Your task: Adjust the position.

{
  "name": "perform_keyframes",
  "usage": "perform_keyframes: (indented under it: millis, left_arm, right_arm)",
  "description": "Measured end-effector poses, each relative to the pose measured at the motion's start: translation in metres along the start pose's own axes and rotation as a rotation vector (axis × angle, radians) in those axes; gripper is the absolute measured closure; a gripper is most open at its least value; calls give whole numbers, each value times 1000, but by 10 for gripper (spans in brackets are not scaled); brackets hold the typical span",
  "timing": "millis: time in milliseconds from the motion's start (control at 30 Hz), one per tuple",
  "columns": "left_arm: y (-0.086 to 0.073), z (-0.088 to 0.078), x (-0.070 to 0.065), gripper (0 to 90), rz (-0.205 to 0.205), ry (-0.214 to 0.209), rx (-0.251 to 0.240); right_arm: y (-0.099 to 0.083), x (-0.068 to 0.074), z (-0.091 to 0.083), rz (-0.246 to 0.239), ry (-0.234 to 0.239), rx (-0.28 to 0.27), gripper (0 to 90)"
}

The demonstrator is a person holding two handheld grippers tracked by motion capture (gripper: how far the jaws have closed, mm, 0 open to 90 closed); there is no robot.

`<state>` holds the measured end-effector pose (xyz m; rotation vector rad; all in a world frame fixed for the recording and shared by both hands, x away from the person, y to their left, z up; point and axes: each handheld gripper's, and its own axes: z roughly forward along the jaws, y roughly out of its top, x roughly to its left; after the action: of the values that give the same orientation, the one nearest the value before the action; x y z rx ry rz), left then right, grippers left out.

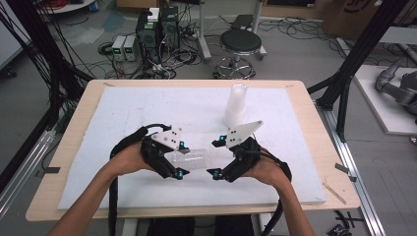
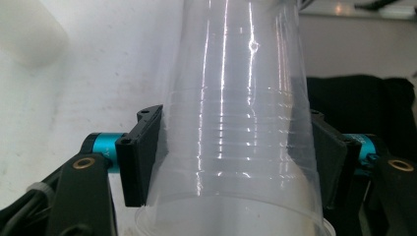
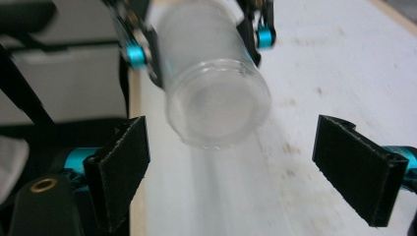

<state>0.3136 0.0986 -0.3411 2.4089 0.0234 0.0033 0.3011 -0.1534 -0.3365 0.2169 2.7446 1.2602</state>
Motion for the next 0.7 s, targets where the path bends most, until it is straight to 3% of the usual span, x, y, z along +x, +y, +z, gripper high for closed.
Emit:
perform_keyframes:
  millis: [67,233,700]
  left_arm:
    - [6,0,1,313,3,-11,56]
    - [13,0,3,313,-11,-9,114]
    - [21,6,1,320,-1,3,143]
  right_arm:
    - [2,0,3,-19,-2,49,143]
    - [6,2,5,-28,5,101,143]
    - [19,4,13,-50,25,176,144]
